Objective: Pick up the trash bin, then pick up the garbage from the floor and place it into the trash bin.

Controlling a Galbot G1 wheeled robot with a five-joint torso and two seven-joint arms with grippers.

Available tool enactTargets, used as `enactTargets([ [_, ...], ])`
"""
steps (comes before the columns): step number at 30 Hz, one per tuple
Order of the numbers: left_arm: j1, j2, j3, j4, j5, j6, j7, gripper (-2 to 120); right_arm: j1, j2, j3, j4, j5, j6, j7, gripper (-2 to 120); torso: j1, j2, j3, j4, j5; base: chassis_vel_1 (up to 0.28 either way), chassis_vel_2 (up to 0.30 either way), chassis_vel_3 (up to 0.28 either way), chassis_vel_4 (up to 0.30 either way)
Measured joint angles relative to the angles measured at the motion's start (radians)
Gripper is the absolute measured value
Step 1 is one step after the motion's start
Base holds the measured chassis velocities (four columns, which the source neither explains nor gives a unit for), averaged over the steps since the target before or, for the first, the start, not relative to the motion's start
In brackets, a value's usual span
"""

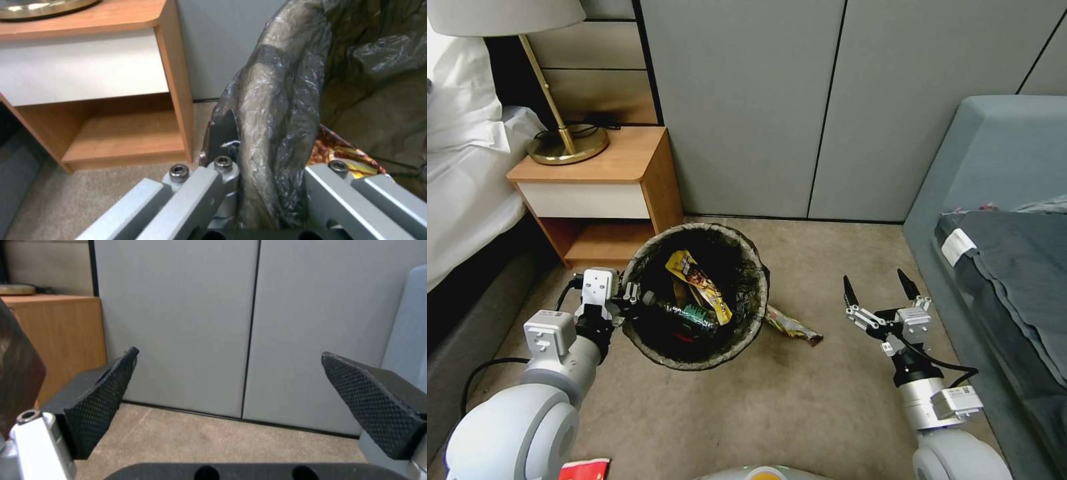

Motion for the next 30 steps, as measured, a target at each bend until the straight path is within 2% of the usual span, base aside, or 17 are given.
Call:
enactTargets([
  [7, 0.007, 0.003, -0.008, -0.002, -0.004, 0.001, 0.000, 1, 0.080, -0.024, -0.005, -0.064, 0.046, -0.074, -0.039, 100, 0.000, 0.000, 0.000, 0.0000, 0.0000, -0.026, 0.028, 0.021, -0.039],
  [10, 0.015, -0.001, -0.014, -0.003, -0.004, 0.001, 0.000, 1, 0.141, -0.025, 0.003, -0.123, 0.060, -0.156, -0.141, 100, 0.000, 0.000, 0.000, 0.0001, 0.0000, 0.000, 0.000, 0.000, 0.000],
  [14, 0.019, -0.003, -0.017, -0.003, -0.004, 0.001, 0.000, 1, 0.179, -0.037, -0.001, -0.178, 0.066, -0.192, -0.192, 100, 0.000, 0.000, 0.000, 0.0001, 0.0001, 0.000, 0.000, 0.000, 0.000],
  [17, 0.022, -0.006, -0.018, -0.003, -0.004, 0.001, 0.000, 1, 0.224, -0.056, -0.023, -0.247, 0.080, -0.216, -0.208, 100, 0.000, 0.000, 0.000, -0.0001, 0.0001, 0.000, 0.000, 0.000, 0.000],
  [20, 0.025, -0.009, -0.017, -0.003, -0.003, 0.001, 0.000, 1, 0.310, -0.081, -0.066, -0.365, 0.089, -0.251, -0.235, 100, 0.000, 0.000, 0.000, 0.0001, 0.0002, 0.000, 0.000, 0.000, 0.000],
  [22, 0.025, -0.009, -0.017, -0.003, -0.003, 0.001, 0.000, 1, 0.323, -0.083, -0.071, -0.385, 0.090, -0.256, -0.241, 100, 0.000, 0.000, 0.000, 0.0003, 0.0001, 0.000, 0.000, 0.000, 0.000],
  [25, 0.028, -0.009, -0.015, -0.004, -0.003, 0.001, 0.001, 1, 0.407, -0.086, -0.105, -0.519, 0.092, -0.281, -0.274, 100, 0.000, 0.000, 0.000, 0.0000, 0.0002, 0.000, 0.000, 0.000, 0.000],
  [30, 0.031, -0.008, -0.018, -0.004, -0.003, 0.001, 0.000, 1, 0.465, -0.086, -0.126, -0.588, 0.102, -0.332, -0.294, 100, 0.000, 0.000, 0.000, 0.0002, 0.0001, 0.000, 0.000, 0.000, 0.000],
])
